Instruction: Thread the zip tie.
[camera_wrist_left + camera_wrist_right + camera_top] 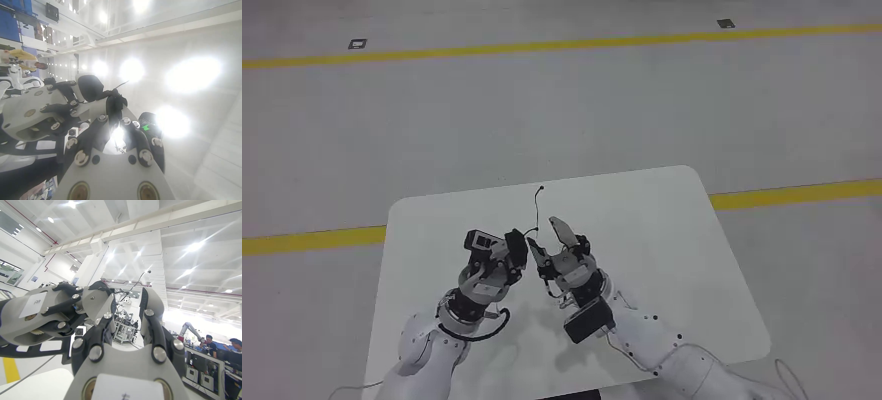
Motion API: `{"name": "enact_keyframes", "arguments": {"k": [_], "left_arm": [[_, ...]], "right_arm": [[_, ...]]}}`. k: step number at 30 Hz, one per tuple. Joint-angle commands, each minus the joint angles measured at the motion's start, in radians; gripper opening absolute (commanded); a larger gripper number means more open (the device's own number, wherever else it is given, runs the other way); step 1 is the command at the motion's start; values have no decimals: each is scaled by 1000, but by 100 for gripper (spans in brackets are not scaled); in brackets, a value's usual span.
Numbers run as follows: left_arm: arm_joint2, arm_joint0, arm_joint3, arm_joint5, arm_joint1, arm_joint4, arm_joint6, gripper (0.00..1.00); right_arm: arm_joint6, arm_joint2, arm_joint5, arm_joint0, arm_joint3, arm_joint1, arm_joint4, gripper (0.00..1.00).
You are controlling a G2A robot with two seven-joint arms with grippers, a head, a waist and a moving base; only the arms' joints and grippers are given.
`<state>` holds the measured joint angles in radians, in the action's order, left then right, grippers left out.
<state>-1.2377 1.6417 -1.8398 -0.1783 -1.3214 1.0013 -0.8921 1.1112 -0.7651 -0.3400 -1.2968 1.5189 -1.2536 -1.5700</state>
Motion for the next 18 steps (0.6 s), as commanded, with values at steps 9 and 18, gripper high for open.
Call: {"name": "enact_keyframes", "arguments": {"k": [9,18], "left_arm": [[7,-1,1,-6,6,4,3,0],[15,-2,3,-13,12,7,4,0]], "right_arm": [[1,0,1,-1,-10,-12,0,18],[3,-5,6,-4,-17,-18,0,15]]}}
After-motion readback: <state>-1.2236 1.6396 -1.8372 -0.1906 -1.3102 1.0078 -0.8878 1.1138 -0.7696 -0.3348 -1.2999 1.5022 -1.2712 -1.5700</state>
